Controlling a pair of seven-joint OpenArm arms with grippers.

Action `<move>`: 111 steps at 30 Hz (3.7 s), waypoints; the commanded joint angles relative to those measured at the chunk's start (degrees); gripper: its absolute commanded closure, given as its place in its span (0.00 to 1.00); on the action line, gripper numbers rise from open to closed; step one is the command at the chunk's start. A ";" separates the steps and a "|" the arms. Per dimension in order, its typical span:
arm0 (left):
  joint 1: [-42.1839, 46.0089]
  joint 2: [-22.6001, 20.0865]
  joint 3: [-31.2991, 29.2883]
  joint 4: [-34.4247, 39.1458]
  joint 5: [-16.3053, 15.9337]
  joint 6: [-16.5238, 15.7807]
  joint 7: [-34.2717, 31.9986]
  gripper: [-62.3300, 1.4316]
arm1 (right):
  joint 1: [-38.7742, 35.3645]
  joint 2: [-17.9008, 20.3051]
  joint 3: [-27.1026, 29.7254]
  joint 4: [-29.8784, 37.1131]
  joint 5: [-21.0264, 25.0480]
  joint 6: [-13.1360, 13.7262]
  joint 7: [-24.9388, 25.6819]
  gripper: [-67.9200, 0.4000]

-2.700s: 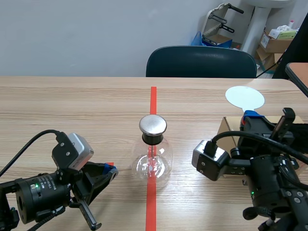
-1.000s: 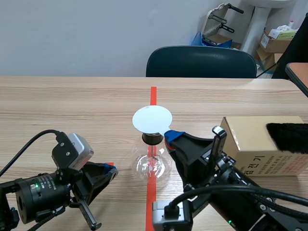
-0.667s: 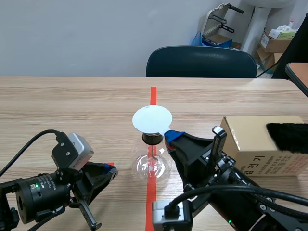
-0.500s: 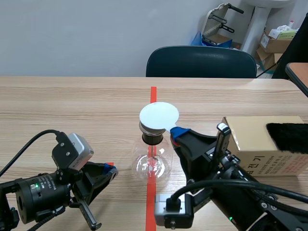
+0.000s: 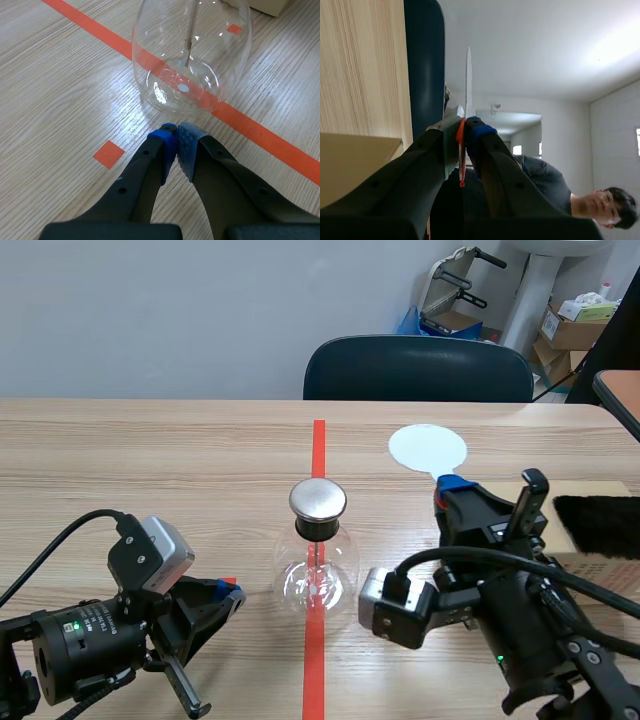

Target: Do the electroscope experiment

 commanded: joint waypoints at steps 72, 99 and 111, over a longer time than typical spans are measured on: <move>-0.31 -0.02 0.15 0.63 -0.35 -0.66 -0.63 0.95 | 0.52 0.44 0.44 0.85 -0.02 -0.83 -9.35 0.98; 1.42 -2.95 -0.72 2.71 -5.57 -0.74 -2.86 0.00 | -6.14 0.04 9.51 2.29 6.78 -12.28 7.54 0.98; 8.20 -9.16 -3.41 9.01 -5.55 -0.13 -5.49 0.00 | -13.62 -6.01 31.87 0.87 19.85 -13.75 39.08 0.98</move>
